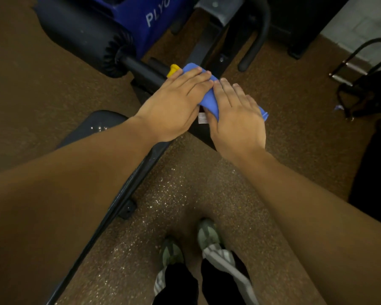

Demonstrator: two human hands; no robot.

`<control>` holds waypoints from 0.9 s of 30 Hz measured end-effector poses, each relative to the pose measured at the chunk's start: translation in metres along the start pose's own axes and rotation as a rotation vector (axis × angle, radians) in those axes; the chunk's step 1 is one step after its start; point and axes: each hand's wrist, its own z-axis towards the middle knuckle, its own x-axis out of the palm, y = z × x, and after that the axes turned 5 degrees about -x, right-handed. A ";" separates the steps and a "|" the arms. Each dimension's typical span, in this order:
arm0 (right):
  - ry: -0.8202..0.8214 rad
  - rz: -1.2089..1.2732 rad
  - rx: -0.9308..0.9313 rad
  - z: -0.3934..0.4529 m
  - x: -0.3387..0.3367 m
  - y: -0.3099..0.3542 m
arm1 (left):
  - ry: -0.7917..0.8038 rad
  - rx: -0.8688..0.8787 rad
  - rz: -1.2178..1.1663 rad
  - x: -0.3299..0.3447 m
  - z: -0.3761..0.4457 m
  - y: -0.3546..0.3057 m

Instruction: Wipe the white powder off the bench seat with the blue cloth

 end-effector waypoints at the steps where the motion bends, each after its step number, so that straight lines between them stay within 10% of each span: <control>1: 0.006 0.014 -0.001 0.001 -0.002 0.002 | 0.020 -0.003 -0.021 -0.003 0.000 0.001; 14: 0.081 0.343 -0.181 0.041 0.003 0.119 | 0.031 -0.220 -0.020 -0.072 -0.091 0.070; 27: 0.239 0.162 -0.306 0.045 0.101 0.154 | 0.097 -0.278 0.029 0.004 -0.149 0.135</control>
